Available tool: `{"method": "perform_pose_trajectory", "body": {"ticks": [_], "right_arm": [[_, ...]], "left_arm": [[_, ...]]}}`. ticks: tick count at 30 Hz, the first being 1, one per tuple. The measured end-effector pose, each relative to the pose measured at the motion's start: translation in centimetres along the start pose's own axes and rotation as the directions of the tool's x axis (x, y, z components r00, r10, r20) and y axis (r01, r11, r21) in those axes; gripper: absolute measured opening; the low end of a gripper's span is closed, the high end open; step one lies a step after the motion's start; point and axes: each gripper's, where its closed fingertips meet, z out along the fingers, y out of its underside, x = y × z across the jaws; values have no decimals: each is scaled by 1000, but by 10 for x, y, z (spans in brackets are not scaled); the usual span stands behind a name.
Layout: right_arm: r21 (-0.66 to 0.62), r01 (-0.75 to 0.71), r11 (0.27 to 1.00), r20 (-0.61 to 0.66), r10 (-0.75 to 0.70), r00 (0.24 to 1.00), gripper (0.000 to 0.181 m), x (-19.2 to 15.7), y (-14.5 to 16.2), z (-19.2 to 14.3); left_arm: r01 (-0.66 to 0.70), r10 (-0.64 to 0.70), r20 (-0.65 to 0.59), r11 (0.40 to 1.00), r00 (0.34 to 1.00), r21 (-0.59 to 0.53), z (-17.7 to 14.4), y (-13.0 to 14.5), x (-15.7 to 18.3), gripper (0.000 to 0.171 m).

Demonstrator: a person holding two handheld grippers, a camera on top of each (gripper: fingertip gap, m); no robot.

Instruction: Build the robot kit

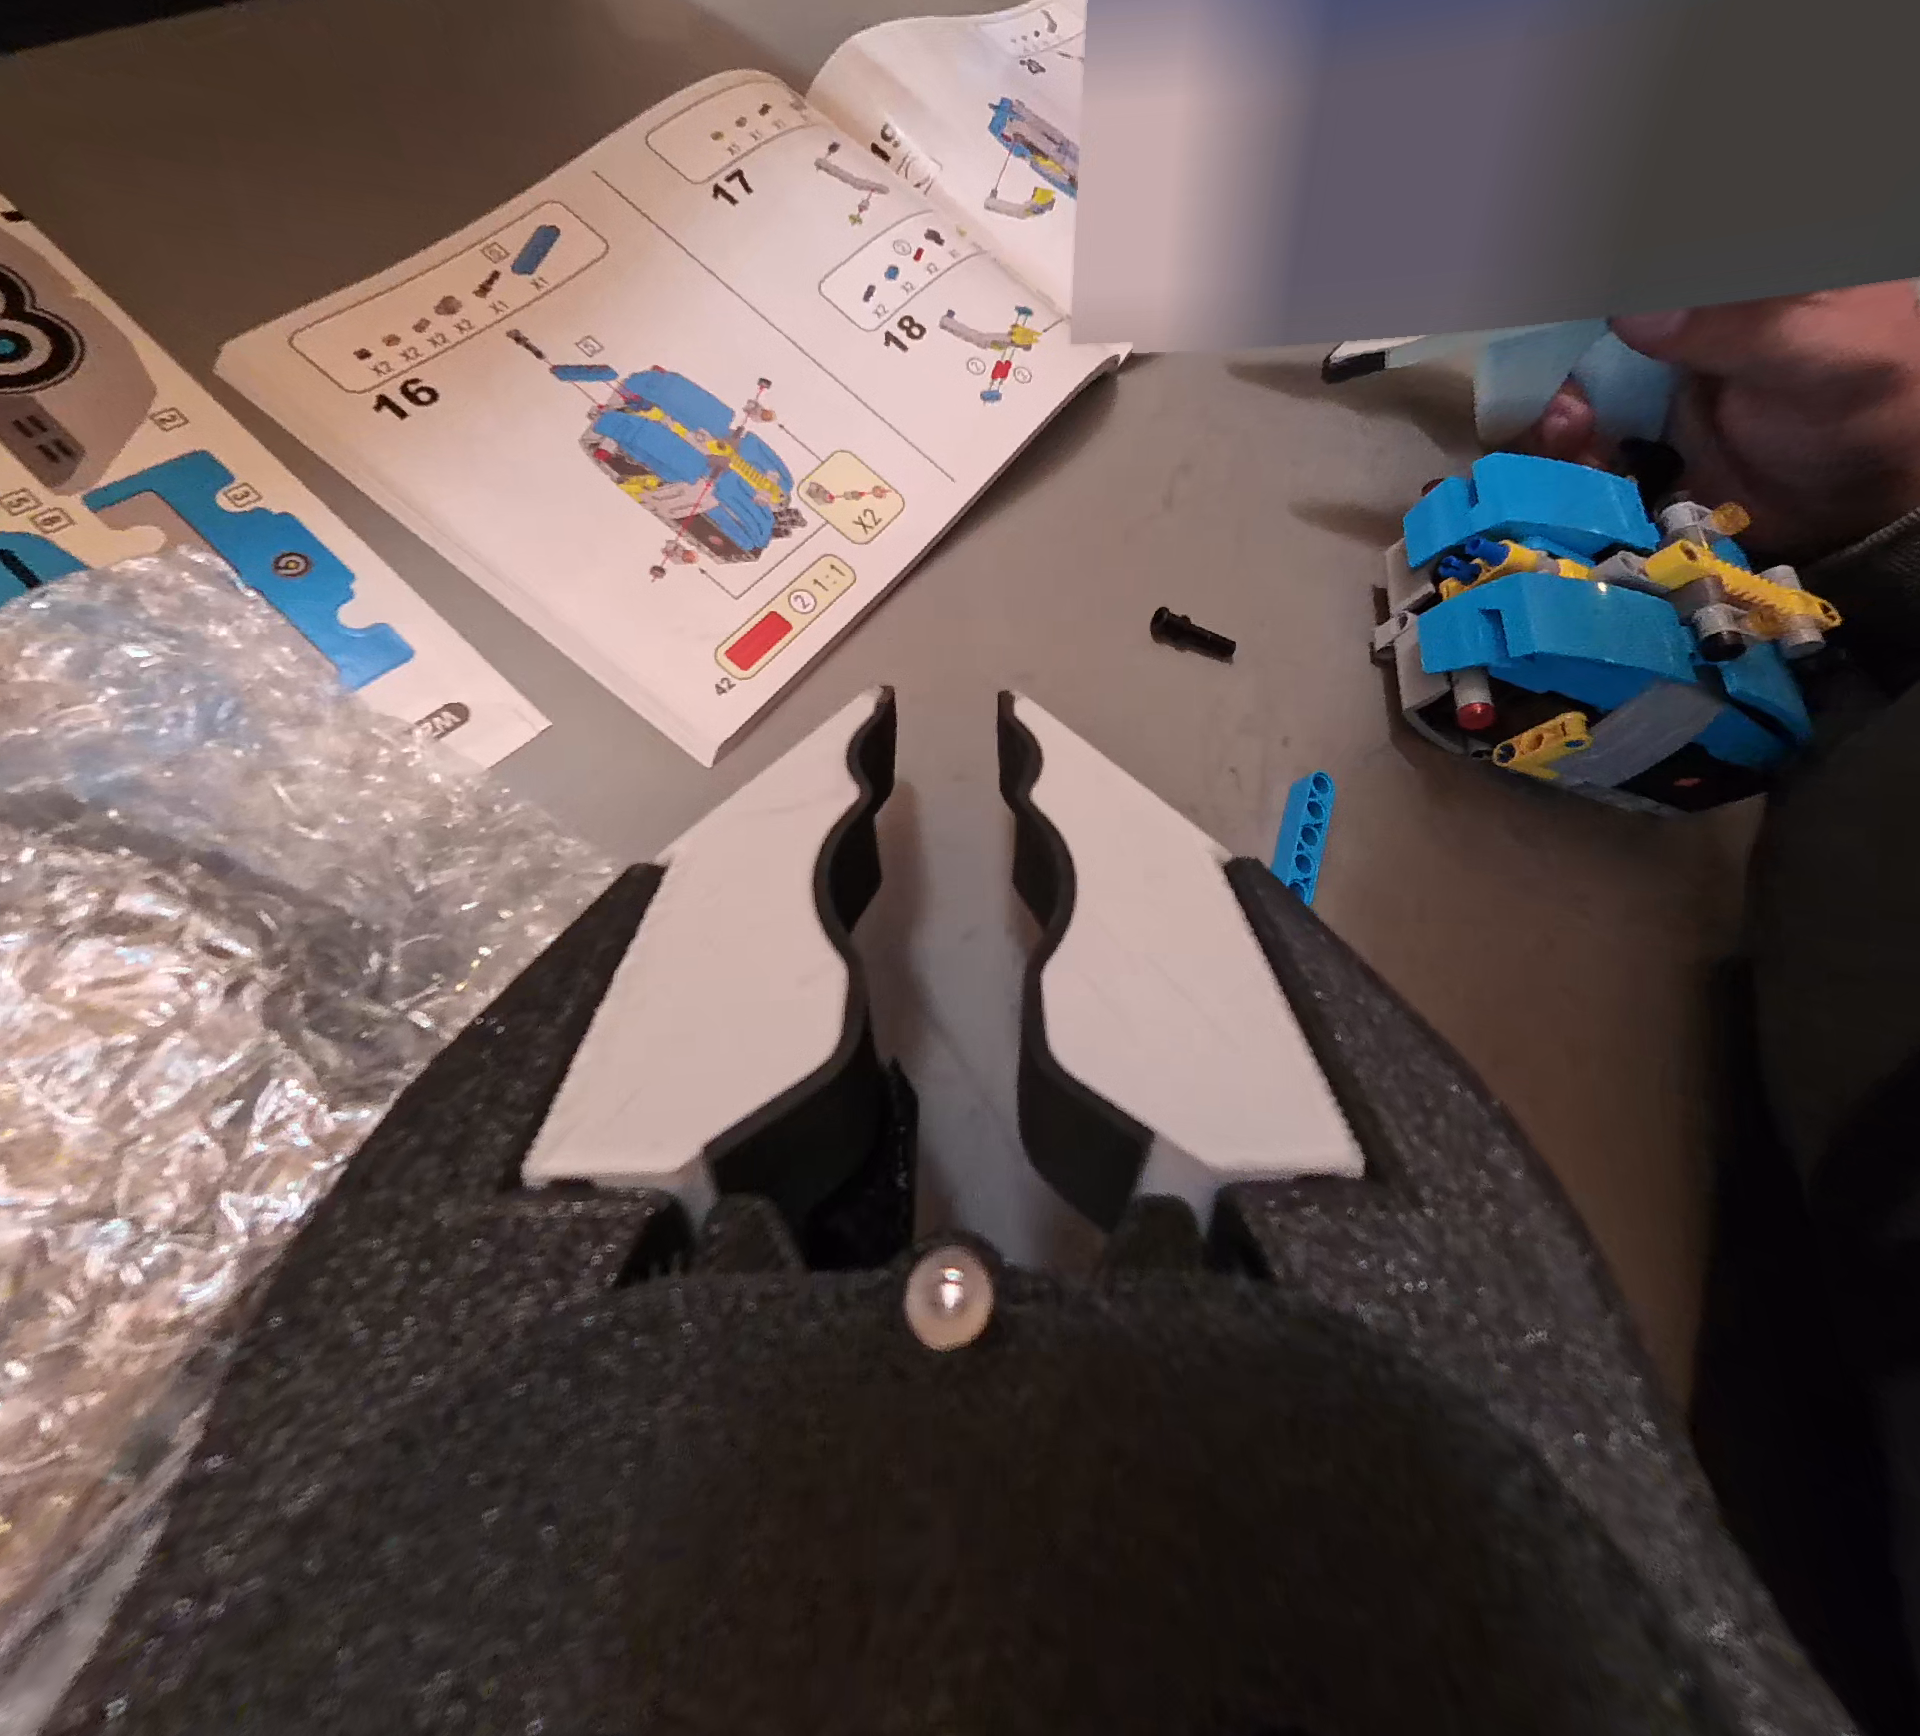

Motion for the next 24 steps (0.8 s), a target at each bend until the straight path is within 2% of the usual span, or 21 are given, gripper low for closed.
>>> {"method": "perform_pose_trajectory", "body": {"ticks": [18, 24], "right_arm": [[-59, -59, 997, 58, 62, 996, 39, -8, 9, 3], [-45, -54, 998, 52, 57, 997, 39, -7, 7, 0]], "left_arm": [[-25, 25, -12, 999, 1000, -30, 3, 4, 5, 19], [-30, 29, -13, 999, 999, -36, 4, 5, 5, 19]]}}
